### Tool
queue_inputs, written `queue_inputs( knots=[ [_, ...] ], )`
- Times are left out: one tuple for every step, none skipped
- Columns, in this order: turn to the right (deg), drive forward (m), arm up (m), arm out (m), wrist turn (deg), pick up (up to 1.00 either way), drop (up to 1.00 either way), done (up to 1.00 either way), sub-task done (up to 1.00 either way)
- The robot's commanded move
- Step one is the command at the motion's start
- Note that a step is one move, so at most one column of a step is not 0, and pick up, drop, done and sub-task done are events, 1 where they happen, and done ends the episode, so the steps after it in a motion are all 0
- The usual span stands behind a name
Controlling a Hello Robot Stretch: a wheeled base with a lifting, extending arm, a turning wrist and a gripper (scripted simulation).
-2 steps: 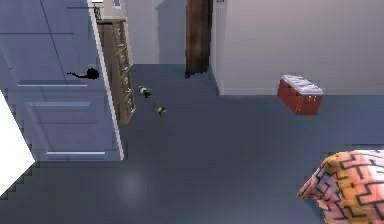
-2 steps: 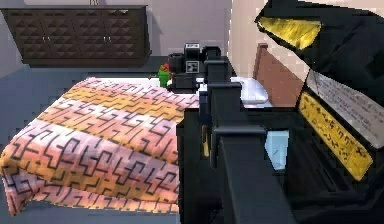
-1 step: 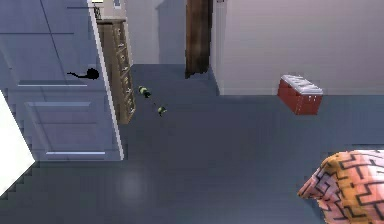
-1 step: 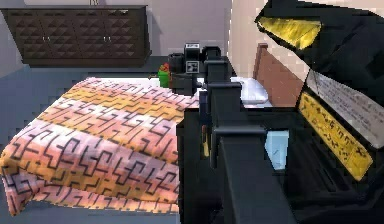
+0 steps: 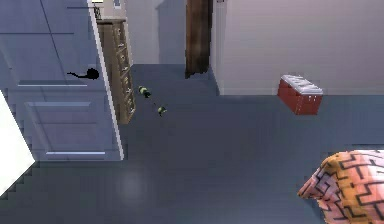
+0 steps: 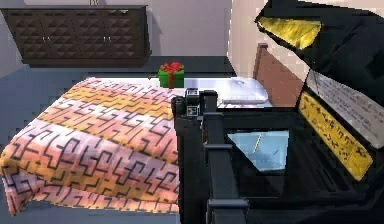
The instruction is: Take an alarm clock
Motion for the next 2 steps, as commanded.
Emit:
queue_inputs(
  knots=[
    [0.0, 0.0, 0.0, 0.0, 0.0, 1.0, 0.0, 0.0, 0.0],
    [0.0, 0.0, 0.1, 0.0, 0.0, 0.0, 0.0, 0.0, 0.0]
  ],
)
